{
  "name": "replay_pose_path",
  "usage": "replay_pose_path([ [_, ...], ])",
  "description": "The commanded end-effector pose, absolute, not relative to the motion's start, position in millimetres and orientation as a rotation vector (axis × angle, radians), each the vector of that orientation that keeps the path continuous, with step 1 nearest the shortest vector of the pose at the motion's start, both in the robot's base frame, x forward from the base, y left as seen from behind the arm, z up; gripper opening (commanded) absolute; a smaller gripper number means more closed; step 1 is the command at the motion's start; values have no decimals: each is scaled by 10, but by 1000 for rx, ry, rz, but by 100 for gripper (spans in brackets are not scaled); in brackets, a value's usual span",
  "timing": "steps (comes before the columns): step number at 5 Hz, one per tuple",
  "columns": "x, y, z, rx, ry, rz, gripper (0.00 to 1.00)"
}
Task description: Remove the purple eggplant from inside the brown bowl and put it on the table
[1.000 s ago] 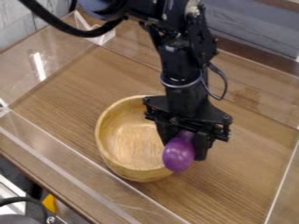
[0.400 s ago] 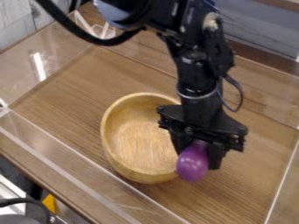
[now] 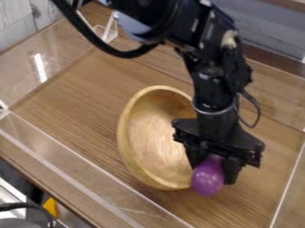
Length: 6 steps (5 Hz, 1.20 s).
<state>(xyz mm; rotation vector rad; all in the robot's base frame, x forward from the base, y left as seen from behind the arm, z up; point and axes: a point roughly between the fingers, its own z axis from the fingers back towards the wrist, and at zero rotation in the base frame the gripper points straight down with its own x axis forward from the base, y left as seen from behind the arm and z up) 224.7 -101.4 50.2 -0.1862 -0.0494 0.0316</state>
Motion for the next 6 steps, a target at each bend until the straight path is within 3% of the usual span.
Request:
replay_pose_path([
  [1,2298,-1052,509,-204,-81,30,0],
  [5,2275,-1067,485,-227,-81,51,0],
  [6,2244,-1042,500,-221,-71,56,100],
])
